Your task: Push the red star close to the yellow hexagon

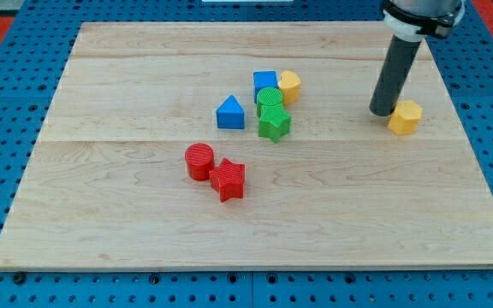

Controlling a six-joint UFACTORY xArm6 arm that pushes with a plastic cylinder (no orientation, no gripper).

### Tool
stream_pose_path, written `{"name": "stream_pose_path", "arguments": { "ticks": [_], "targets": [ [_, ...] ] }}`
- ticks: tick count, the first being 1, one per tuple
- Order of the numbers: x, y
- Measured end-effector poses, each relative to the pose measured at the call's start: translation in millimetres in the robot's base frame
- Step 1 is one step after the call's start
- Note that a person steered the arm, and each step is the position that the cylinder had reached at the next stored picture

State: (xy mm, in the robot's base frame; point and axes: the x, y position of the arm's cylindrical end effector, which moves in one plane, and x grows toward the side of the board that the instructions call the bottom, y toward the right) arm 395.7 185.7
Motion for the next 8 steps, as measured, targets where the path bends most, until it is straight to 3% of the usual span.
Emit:
{"name": "stream_pose_path", "arguments": {
  "ticks": [1,2,3,4,6,8],
  "targets": [
    [36.9,-42.6],
    [116.9,-36.4],
    [175.2,-105.1],
    [195.1,-204.1],
    [141.2,-251.9],
    [120.0,-122.5]
  ]
}}
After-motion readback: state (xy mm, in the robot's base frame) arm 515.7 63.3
